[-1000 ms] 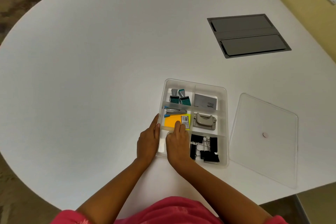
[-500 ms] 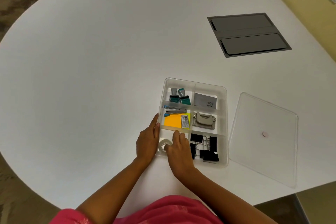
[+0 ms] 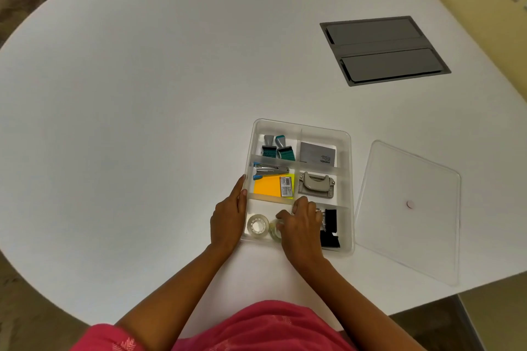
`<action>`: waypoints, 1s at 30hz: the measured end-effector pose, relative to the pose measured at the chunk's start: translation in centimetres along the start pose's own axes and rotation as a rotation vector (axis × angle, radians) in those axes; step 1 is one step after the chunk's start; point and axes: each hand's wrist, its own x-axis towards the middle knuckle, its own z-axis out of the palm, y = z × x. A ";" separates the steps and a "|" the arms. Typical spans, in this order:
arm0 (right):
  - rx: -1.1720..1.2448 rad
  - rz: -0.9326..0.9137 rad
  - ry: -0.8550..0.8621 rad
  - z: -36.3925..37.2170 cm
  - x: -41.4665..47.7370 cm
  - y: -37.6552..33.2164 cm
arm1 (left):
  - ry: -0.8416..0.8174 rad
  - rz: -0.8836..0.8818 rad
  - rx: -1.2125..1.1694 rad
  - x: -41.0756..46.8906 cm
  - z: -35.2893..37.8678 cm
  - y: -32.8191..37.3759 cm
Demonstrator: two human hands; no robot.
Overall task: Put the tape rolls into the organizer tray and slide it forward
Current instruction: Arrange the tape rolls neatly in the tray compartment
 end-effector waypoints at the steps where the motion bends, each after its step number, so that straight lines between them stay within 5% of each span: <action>1: -0.021 -0.006 -0.010 0.1 0.0 0.3 | -0.002 -0.002 -0.001 0.0 0.0 0.0; 30: -0.266 0.059 -0.069 0.4 1.4 -1.4 | -0.017 -0.017 -0.002 -0.1 -0.3 0.3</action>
